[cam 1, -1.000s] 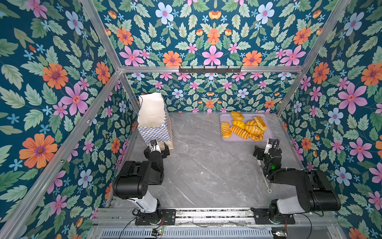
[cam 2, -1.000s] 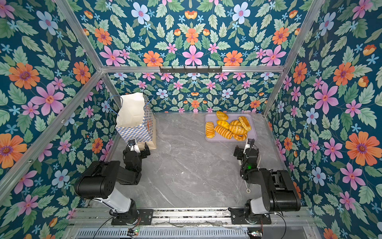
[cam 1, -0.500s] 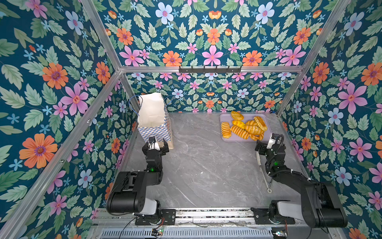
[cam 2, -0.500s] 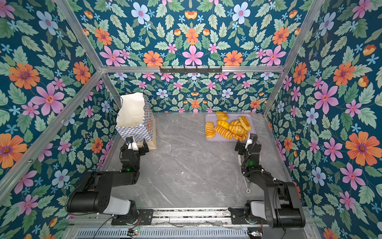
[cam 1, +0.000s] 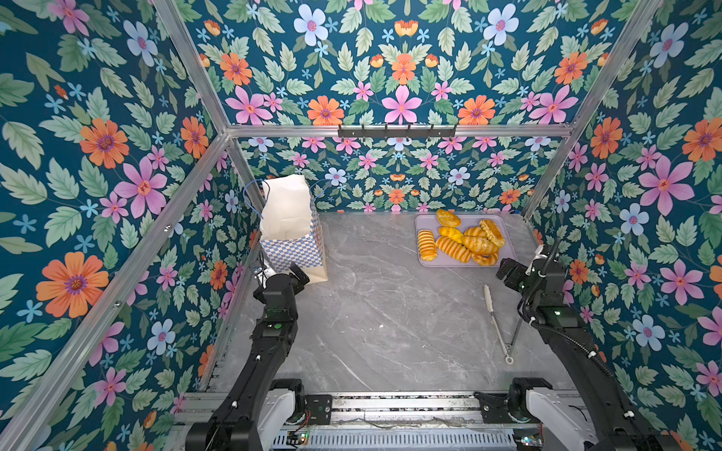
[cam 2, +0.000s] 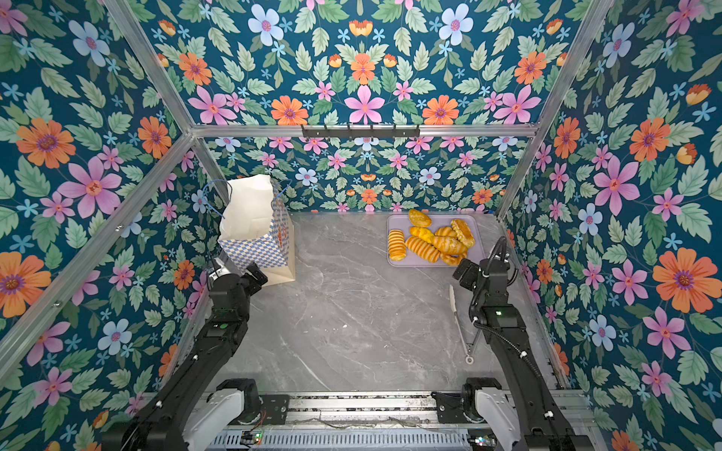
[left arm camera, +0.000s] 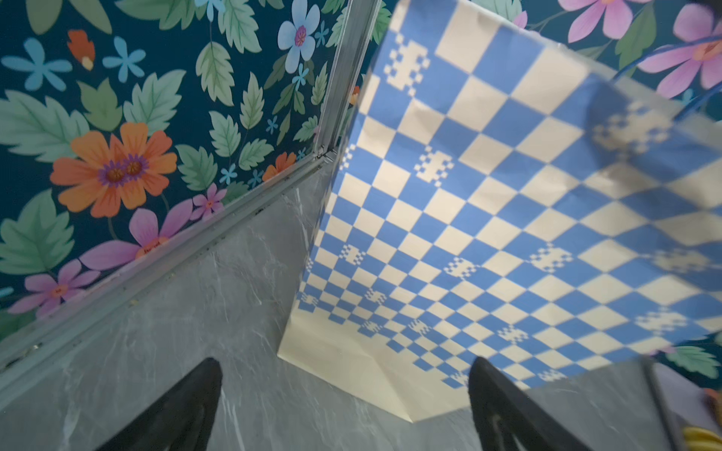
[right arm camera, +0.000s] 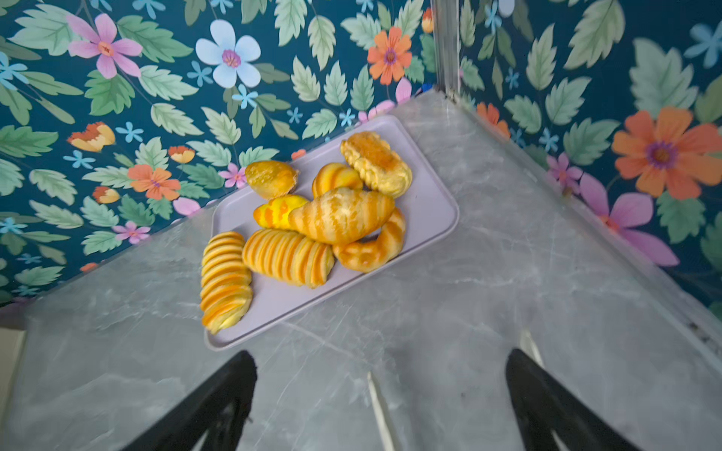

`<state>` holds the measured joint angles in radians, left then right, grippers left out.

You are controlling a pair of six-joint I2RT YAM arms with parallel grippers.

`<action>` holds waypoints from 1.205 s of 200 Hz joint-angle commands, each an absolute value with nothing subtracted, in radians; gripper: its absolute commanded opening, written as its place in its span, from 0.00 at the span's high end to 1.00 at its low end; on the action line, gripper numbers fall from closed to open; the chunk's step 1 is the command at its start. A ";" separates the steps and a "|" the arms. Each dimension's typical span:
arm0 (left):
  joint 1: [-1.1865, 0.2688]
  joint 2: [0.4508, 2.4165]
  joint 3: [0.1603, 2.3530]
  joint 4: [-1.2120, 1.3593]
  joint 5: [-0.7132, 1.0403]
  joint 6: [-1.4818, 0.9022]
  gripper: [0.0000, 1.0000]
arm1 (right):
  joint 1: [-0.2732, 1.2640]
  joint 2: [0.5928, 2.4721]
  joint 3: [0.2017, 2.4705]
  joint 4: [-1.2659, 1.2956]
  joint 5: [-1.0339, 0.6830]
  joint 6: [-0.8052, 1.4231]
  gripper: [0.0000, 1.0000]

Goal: Place the fake bread into the paper bag
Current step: 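Grasp the checkered paper bag rim with the left gripper while the right arm rises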

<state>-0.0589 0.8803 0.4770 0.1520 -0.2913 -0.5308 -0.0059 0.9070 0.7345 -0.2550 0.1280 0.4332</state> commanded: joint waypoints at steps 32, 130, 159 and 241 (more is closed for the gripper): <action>-0.057 0.780 0.837 -0.472 -0.112 -0.570 0.01 | -0.005 0.784 0.831 -0.640 -0.123 0.653 0.01; 0.208 1.343 1.604 -0.771 0.023 -0.285 0.14 | 0.036 0.857 1.125 -0.762 -0.420 0.570 0.24; 0.232 1.476 1.702 -0.794 0.052 -0.240 0.15 | 0.184 0.896 1.163 -0.770 -0.329 0.567 0.25; 0.230 1.716 1.831 -0.776 0.141 -0.212 0.20 | 0.505 1.027 1.225 -0.732 -0.161 0.602 0.22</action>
<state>0.2298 1.6630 1.8019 -0.7704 0.1173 -0.2333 0.4553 1.0069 1.2091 -0.7486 -0.2298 0.5896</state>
